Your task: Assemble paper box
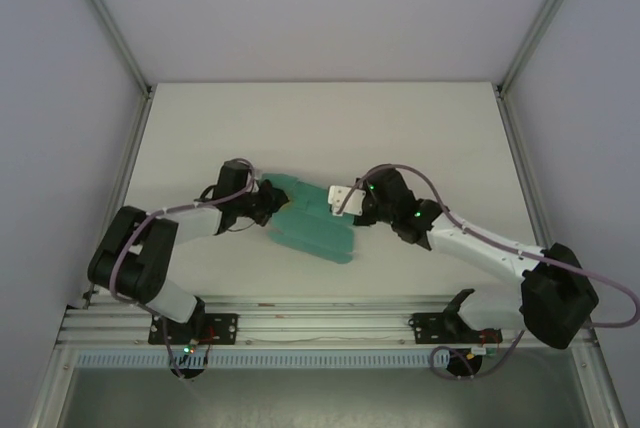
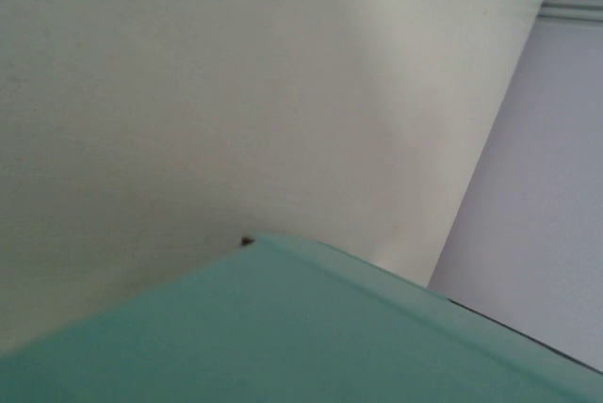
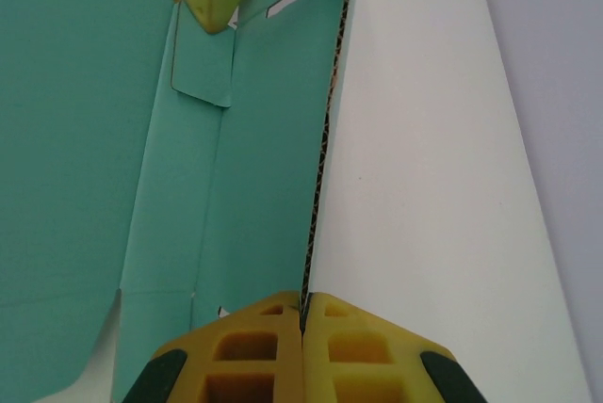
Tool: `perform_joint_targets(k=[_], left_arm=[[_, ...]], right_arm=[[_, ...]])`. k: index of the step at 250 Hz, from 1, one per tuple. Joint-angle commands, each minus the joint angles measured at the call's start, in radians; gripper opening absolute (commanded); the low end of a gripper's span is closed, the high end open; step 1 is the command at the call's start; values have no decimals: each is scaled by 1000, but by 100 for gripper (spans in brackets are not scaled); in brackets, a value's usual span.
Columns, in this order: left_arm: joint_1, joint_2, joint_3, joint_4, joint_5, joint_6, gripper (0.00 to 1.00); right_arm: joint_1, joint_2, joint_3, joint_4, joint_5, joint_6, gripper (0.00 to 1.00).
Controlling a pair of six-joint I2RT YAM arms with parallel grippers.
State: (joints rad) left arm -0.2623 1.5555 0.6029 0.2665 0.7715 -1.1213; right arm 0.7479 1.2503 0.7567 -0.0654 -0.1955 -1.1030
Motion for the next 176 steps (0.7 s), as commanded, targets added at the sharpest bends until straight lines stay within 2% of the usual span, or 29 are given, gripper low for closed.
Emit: perform_joint_targets(k=[1, 22, 36, 72, 98, 117, 130, 150, 176], left_arm=[[1, 32, 40, -3, -19, -84, 0], [1, 20, 65, -65, -49, -23, 0], [1, 0, 96, -169, -94, 62, 21], [7, -84, 150, -435, -278, 294, 52], [30, -172, 156, -539, -359, 426, 80], [63, -225, 163, -596, -441, 487, 99], [102, -240, 171, -622, -500, 506, 100], [175, -224, 203, -615, -508, 550, 100], [192, -139, 273, -578, -507, 634, 100]], right_arm=[[41, 11, 11, -68, 122, -90, 0], [41, 6, -5, -39, 148, -94, 0], [41, -2, -18, -8, 170, -95, 0], [31, 6, -27, 11, 234, -106, 0], [26, 18, -40, 31, 279, -130, 0], [25, 11, -49, 51, 261, -126, 0], [25, -3, -55, 63, 238, -120, 0], [24, -18, -64, 70, 213, -120, 0], [24, -12, -60, 53, 214, -119, 0]])
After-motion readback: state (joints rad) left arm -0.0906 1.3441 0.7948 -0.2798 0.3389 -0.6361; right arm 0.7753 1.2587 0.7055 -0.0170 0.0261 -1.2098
